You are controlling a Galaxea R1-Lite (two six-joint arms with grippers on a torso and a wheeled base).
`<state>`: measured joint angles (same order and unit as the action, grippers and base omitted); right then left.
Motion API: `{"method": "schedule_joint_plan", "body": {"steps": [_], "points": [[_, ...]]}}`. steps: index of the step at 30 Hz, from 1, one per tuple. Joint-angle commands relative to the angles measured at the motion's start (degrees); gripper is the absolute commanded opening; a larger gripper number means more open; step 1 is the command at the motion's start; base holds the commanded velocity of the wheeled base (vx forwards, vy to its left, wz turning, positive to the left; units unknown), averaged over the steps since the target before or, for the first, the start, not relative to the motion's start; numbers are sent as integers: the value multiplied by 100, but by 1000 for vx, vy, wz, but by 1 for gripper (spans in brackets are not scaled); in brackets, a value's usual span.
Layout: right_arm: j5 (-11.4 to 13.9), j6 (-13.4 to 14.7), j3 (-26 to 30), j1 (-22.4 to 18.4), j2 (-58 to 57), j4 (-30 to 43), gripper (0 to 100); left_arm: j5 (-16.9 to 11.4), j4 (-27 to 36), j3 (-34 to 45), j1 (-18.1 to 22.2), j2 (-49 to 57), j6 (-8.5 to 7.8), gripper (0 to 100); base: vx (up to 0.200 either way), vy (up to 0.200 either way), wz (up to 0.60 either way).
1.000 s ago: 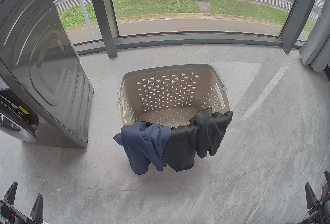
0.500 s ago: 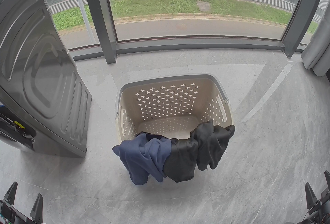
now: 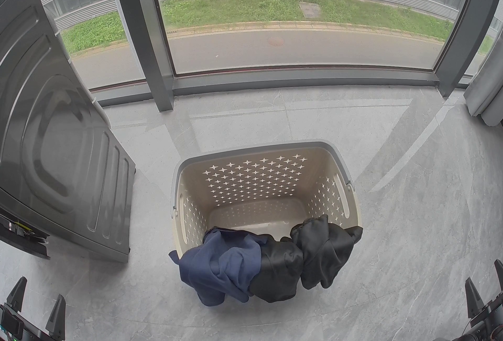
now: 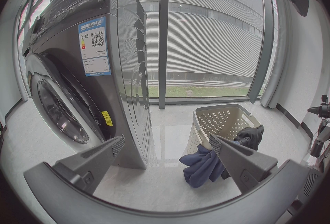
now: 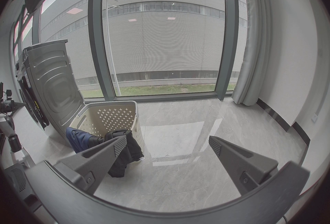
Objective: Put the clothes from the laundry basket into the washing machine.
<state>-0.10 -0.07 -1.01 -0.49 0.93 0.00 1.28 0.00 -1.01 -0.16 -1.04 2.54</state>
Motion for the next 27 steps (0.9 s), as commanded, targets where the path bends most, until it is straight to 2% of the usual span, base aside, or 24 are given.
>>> {"method": "schedule_joint_plan", "body": {"steps": [1,4,16,22,27], "points": [[1,-1,92,-4,-22,0,100,4,0,92,-2,60,1,100,0,0,0],[1,-1,92,-4,-22,0,100,4,0,92,-2,60,1,100,0,-200,0],[1,-1,92,-4,-22,0,100,4,0,92,-2,60,1,100,0,0,0],[1,-1,92,-4,-22,0,100,4,0,92,-2,60,1,100,200,0,0],[1,-1,92,-4,-22,0,100,4,0,92,-2,60,1,100,0,0,0]]}}
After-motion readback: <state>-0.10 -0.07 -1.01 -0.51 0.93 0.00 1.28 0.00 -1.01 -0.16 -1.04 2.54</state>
